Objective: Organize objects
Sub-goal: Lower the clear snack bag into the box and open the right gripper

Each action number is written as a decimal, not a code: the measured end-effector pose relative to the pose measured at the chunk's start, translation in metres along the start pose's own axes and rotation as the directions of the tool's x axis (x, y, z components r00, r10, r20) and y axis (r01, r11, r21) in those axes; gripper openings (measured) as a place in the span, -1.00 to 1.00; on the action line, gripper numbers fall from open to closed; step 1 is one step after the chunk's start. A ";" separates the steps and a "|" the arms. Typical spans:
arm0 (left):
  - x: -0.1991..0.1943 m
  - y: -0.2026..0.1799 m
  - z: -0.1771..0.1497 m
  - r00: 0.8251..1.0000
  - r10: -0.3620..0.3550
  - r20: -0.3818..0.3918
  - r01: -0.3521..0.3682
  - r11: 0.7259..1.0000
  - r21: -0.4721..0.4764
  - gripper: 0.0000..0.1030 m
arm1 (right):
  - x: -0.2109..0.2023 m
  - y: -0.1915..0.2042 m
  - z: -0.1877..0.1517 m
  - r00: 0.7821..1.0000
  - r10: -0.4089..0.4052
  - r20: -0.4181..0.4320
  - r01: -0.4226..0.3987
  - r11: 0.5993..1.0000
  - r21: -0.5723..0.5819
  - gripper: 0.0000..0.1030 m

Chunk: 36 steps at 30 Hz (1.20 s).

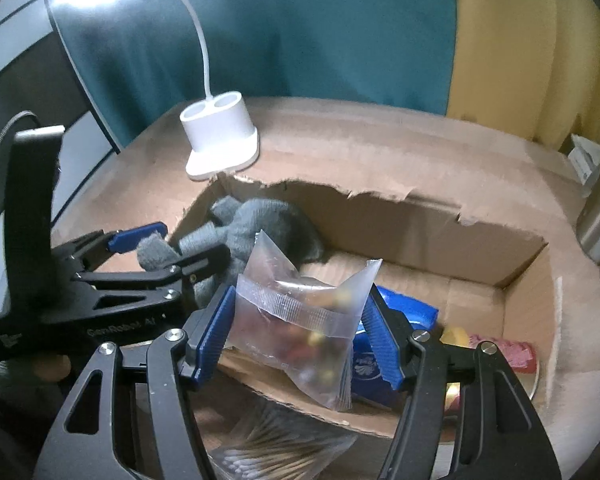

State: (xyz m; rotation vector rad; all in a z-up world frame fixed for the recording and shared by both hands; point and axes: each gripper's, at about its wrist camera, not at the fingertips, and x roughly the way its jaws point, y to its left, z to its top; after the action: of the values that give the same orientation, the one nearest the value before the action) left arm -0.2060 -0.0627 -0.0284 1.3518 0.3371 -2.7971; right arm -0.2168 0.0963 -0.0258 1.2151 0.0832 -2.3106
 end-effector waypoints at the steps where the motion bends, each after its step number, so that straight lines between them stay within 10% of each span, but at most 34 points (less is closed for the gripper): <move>1: 0.000 0.000 0.000 1.000 -0.002 0.000 0.002 1.000 -0.001 0.72 | 0.002 -0.001 -0.001 1.000 0.000 -0.007 0.000 1.000 0.005 0.29; 16: -0.017 -0.002 -0.004 0.998 -0.048 0.044 0.048 0.999 0.001 0.72 | 0.023 0.000 -0.007 0.997 -0.014 -0.074 0.015 1.000 0.019 0.30; 36: -0.059 -0.012 -0.020 0.991 -0.039 0.128 0.033 0.998 0.048 0.72 | -0.032 -0.001 -0.021 0.998 -0.045 0.053 0.044 0.999 0.009 0.64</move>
State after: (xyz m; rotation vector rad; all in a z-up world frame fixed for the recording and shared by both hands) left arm -0.1554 -0.0513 0.0077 1.1766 0.2990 -2.9204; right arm -0.1868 0.1164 -0.0131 1.1661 0.0838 -2.3819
